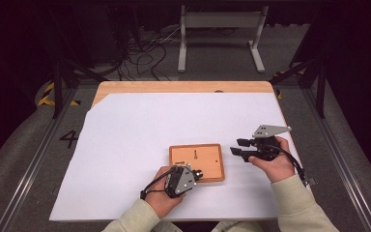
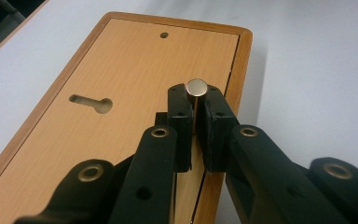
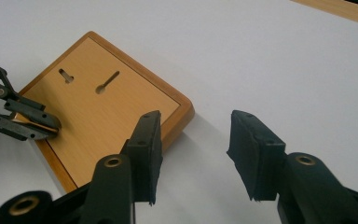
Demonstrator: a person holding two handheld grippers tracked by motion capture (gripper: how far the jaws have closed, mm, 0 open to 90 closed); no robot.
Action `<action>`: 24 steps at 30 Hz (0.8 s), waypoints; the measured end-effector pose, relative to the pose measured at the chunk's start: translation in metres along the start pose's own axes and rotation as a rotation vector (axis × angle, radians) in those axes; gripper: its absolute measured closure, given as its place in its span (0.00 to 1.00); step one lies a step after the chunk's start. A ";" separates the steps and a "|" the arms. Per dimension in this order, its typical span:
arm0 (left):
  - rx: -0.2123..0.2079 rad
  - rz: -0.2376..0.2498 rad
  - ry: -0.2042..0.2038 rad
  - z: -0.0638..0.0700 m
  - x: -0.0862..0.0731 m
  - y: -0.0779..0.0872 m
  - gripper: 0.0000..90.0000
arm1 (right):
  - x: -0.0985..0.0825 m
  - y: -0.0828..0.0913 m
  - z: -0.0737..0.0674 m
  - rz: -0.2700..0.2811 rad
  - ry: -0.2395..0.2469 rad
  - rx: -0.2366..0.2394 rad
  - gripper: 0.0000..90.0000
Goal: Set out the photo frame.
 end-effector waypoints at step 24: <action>0.018 0.012 -0.025 0.003 0.000 0.002 0.93 | 0.017 -0.057 0.003 -0.157 -0.057 0.159 0.39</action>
Point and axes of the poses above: each handheld gripper's, and its own axes: y roughly backward along the jaws, x roughly out of its top, z roughly to its right, the point moved 7 cm from there along -y, roughly forward along the jaws, and after that the axes turned 14 degrees about x, right-handed, at the moved point
